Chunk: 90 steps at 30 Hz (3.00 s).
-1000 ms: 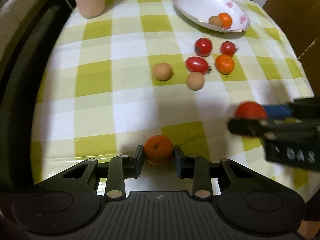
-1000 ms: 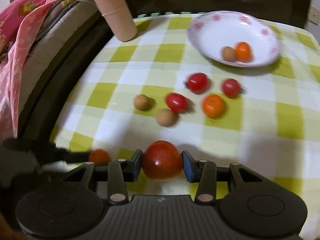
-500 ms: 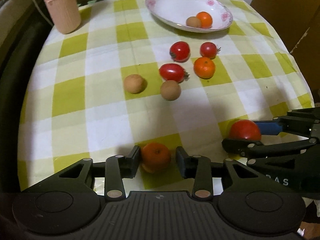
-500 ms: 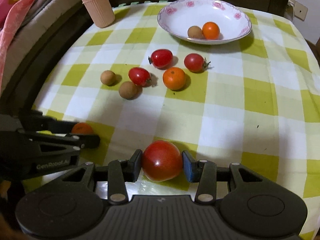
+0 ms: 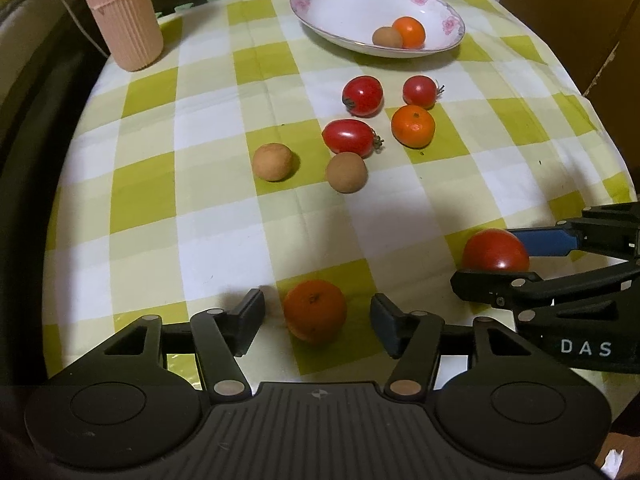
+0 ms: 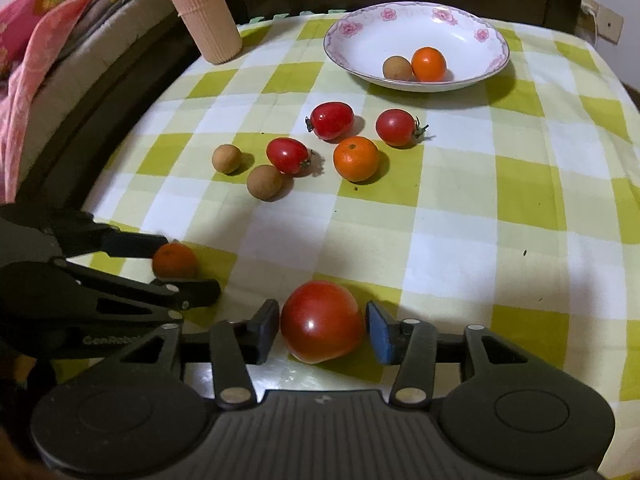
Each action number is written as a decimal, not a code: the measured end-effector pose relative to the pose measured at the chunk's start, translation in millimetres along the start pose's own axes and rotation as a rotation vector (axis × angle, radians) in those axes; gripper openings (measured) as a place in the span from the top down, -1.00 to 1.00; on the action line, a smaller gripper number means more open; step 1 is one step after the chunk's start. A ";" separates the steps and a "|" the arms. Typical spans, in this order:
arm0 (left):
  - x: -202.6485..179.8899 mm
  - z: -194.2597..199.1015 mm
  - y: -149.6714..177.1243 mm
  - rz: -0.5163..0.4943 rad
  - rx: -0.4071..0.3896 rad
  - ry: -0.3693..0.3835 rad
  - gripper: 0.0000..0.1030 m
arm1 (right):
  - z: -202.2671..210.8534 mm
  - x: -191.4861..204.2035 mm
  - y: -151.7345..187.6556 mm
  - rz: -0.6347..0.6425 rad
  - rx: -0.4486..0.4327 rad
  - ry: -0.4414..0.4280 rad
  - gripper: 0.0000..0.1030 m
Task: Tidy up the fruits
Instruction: 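Carry the tangerine and the large red tomato in both tools over the white bowl, then open the left tool to drop the tangerine while the right tool releases the tomato into the bowl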
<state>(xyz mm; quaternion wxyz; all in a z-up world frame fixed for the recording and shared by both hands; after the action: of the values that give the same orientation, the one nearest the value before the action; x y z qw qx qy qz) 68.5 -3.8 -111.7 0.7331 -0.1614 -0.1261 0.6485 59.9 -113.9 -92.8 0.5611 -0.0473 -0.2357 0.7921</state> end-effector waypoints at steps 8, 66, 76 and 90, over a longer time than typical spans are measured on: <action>3.3 0.4 -0.3 0.022 0.000 -0.004 -0.39 | -1.1 -0.2 -2.2 -0.050 -0.003 -0.031 -0.03; -32.4 7.8 -146.2 0.015 -0.207 0.065 0.28 | 18.1 -67.5 -106.7 -0.118 -0.187 0.108 0.21; -33.9 -20.7 -185.8 0.022 -0.216 0.056 0.28 | -1.1 -100.5 -143.8 -0.137 -0.209 0.116 0.21; -25.3 -39.7 -204.1 0.069 -0.196 0.070 0.25 | -24.3 -118.2 -165.8 -0.134 -0.225 0.114 0.19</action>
<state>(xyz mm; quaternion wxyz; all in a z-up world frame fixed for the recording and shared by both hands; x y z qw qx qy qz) 266.7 -53.6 -65.7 0.6948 -0.2594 -0.1576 0.6520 255.0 -170.8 -66.0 0.6164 -0.1387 -0.2933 0.7175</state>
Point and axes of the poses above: each gripper's, at about its wrist camera, not at the fingertips, and z roughly against the way its jaws point, x to its left, y to its underside, the point moved 6 cm from there along -z, roughly the way its jaws point, and after that the axes turned 4 degrees about z, right-handed, at the moved point
